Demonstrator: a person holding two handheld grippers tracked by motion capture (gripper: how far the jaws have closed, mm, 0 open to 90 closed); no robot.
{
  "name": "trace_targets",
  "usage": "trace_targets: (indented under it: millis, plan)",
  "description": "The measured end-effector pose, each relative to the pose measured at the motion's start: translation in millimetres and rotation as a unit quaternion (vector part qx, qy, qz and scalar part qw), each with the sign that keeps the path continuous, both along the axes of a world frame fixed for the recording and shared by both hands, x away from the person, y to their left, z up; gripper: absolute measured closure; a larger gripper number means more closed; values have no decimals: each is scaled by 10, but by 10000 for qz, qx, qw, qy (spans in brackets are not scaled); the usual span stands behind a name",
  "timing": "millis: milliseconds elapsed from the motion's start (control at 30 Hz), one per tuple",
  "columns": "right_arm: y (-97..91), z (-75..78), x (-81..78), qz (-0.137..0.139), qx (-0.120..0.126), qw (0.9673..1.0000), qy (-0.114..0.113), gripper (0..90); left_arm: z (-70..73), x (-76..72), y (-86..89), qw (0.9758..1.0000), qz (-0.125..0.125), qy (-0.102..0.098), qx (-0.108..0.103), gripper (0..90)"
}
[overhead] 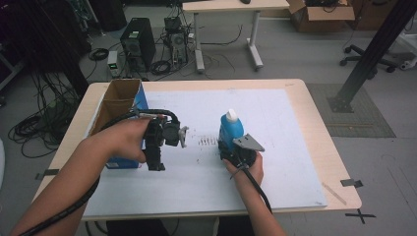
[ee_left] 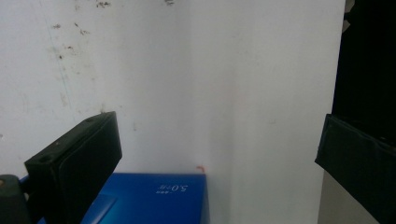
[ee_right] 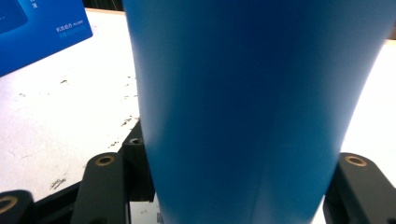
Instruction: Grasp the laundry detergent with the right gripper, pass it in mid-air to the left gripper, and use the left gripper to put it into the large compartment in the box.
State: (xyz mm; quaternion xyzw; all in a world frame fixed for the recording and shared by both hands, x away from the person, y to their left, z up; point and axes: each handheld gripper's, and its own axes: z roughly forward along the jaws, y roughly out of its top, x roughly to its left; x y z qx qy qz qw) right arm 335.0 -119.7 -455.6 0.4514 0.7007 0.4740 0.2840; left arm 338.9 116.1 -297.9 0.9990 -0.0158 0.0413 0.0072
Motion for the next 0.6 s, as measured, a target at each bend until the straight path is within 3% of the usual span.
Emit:
trace_targets:
  millis: [233, 433, 600]
  plan:
    - [-3, 0, -3, 25, -4, 10000, -25, 421, 7, 9, -13, 10000, -5, -21, 1, 4]
    - [-62, 1, 12, 31, 256, 9997, 42, 429, -7, 8, -26, 10000, -3, -22, 76, 5]
    - [-139, 65, 6, 132, 233, 9996, -27, 430, 6, 21, -16, 10000, 16, -31, 31, 5]
